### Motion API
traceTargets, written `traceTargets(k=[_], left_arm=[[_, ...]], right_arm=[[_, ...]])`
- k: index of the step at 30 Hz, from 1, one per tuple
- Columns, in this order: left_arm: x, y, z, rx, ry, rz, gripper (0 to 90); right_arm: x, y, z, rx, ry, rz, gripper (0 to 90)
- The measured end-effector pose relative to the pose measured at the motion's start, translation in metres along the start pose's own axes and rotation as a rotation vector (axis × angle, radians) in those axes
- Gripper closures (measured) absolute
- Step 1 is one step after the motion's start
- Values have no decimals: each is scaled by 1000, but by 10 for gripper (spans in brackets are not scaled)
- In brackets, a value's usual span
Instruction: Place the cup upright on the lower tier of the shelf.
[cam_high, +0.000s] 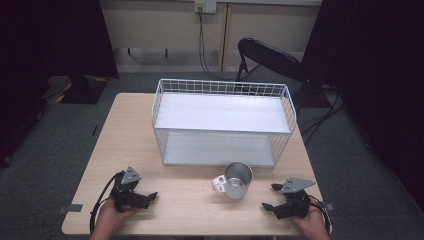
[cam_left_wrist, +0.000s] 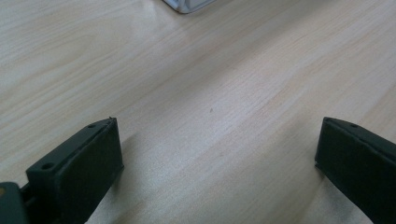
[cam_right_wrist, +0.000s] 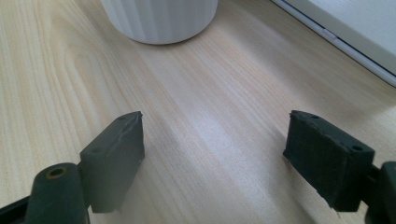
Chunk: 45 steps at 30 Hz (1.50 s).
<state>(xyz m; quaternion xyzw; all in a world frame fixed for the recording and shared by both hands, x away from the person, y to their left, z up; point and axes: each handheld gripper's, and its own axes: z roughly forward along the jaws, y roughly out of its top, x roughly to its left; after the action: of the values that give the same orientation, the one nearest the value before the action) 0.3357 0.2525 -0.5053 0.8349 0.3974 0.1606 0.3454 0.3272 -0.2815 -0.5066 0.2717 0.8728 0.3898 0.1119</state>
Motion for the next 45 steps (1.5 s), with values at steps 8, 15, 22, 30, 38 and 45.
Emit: traceTargets(k=[8, 15, 22, 30, 38, 45], left_arm=[[0, 0, 0, 0, 0, 0, 0], [0, 0, 0, 0, 0, 0, 0], [0, 0, 0, 0, 0, 0, 0], [0, 0, 0, 0, 0, 0, 0], [0, 0, 0, 0, 0, 0, 0], [0, 0, 0, 0, 0, 0, 0]], right_arm=[[2, 0, 0, 0, -19, 19, 177], [3, 9, -8, -37, 26, 87, 194], [11, 31, -19, -73, 60, 58, 186], [21, 53, -23, -90, 89, 14, 196], [24, 74, -31, -100, 102, -33, 202], [26, 90, -34, -102, 119, -63, 209]])
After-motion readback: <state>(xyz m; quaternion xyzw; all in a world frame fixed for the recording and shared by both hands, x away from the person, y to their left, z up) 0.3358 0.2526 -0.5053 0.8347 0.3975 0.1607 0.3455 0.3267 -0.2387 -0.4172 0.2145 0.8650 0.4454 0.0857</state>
